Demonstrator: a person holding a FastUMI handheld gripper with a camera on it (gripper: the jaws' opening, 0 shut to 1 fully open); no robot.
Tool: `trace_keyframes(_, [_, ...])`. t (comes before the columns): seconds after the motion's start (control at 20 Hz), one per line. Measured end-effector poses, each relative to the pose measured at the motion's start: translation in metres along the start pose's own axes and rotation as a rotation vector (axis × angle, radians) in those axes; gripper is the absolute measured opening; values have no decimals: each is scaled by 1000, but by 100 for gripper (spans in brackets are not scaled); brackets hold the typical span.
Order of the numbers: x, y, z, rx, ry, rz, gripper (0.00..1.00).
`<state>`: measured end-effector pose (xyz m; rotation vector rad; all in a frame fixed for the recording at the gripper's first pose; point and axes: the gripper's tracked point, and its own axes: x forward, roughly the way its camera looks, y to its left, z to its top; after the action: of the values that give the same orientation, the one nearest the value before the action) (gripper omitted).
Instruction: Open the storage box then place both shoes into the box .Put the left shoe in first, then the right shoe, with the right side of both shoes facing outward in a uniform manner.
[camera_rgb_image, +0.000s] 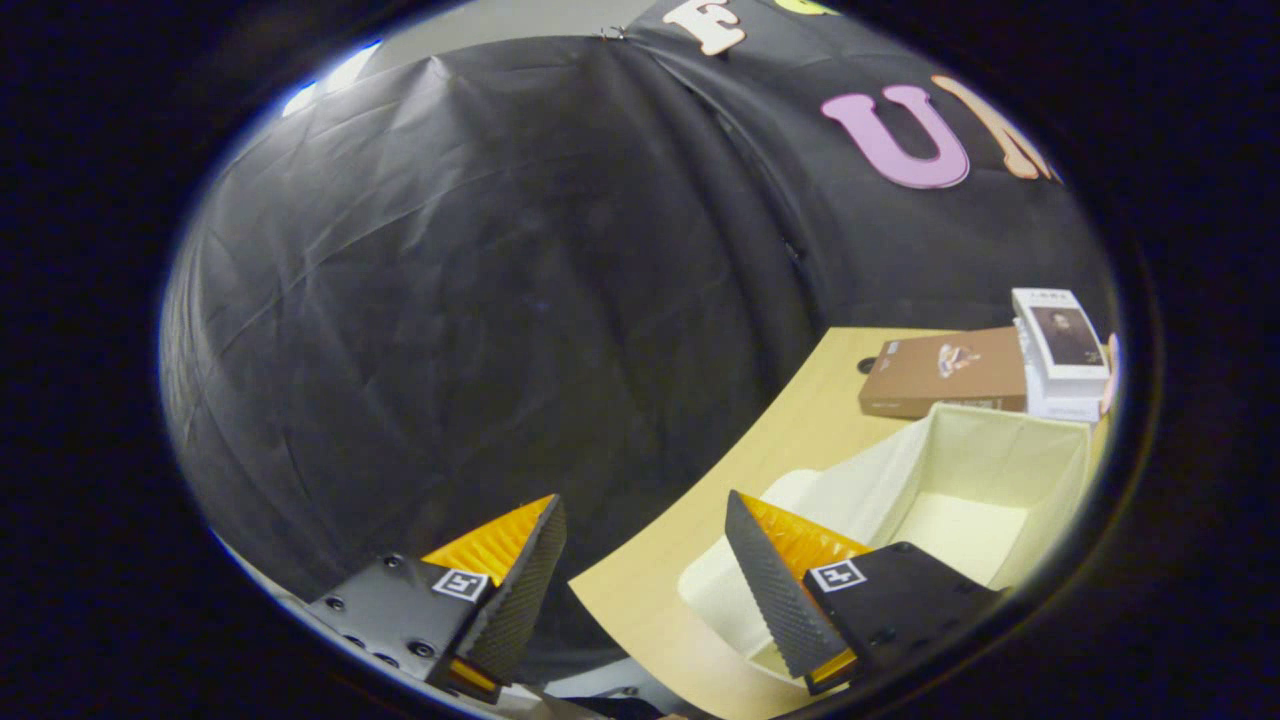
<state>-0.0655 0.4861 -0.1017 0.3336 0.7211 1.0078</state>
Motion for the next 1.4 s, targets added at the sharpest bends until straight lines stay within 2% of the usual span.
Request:
trace_keyframes(0.25, [-66,-60,8,-90,-74,-131,100])
trace_keyframes(0.5, [-141,-131,11,-100,-138,-279,100])
trace_keyframes(0.8, [-242,-223,4,-164,-199,-500,100])
trace_keyframes(1.1, [-313,-288,-37,-170,-171,-648,100])
trace_keyframes(1.4, [-338,-343,-100,-128,-71,-721,100])
